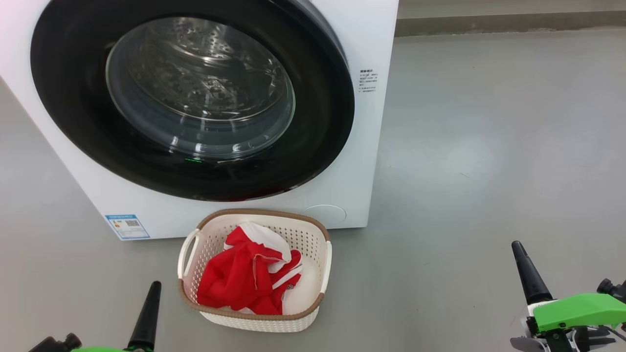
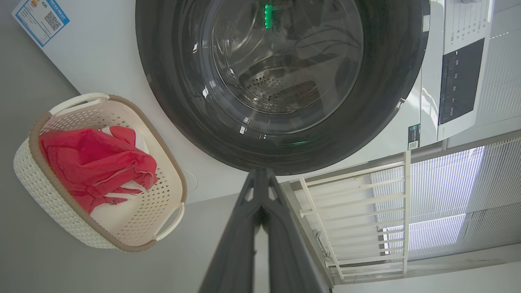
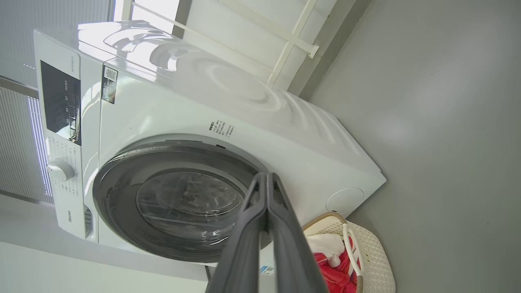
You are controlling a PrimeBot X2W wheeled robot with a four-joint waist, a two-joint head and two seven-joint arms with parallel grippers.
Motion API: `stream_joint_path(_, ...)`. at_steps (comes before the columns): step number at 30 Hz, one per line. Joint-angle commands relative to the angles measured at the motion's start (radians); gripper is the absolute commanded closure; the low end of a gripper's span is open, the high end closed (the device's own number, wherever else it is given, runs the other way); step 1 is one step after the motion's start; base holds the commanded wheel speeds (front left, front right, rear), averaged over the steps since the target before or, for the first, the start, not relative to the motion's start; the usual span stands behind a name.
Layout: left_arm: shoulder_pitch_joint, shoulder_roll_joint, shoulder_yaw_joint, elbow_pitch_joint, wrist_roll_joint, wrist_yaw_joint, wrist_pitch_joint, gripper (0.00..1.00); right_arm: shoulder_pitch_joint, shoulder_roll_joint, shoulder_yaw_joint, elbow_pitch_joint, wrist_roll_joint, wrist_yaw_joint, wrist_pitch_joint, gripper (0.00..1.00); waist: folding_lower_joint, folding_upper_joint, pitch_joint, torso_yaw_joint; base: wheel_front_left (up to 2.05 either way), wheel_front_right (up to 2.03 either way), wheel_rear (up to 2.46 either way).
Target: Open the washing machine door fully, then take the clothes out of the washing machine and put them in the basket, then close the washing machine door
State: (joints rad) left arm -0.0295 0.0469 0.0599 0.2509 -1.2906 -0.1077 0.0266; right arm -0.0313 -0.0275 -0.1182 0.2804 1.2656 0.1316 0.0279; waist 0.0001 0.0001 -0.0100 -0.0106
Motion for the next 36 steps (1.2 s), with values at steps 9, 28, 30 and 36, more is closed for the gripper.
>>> stream_joint_path(9,-0.056,0.005,0.037,-0.013,-0.115,-0.016,0.033,1.0,-0.064,-0.019,0.008,-0.03,0.124,-0.001,0.03,1.0,-0.0001,-0.0001,0.004,0.004,0.0,0.0,0.0)
stream_joint_path(28,-0.083,0.003,0.056,-0.001,-0.317,-0.023,0.088,1.0,-0.081,-0.023,0.003,-0.032,0.342,-0.001,0.086,1.0,-0.0001,-0.0001,0.011,0.011,0.0,0.0,0.0)
stream_joint_path(30,-0.083,0.003,0.055,-0.001,-0.317,-0.023,0.088,1.0,-0.081,-0.023,0.003,-0.032,0.342,-0.001,0.086,1.0,-0.0001,-0.0001,0.011,0.011,0.0,0.0,0.0)
stream_joint_path(36,-0.083,0.003,0.055,-0.002,-0.317,-0.023,0.088,1.0,-0.081,-0.023,0.003,-0.032,0.342,-0.001,0.086,1.0,-0.0001,-0.0001,0.011,0.011,0.0,0.0,0.0)
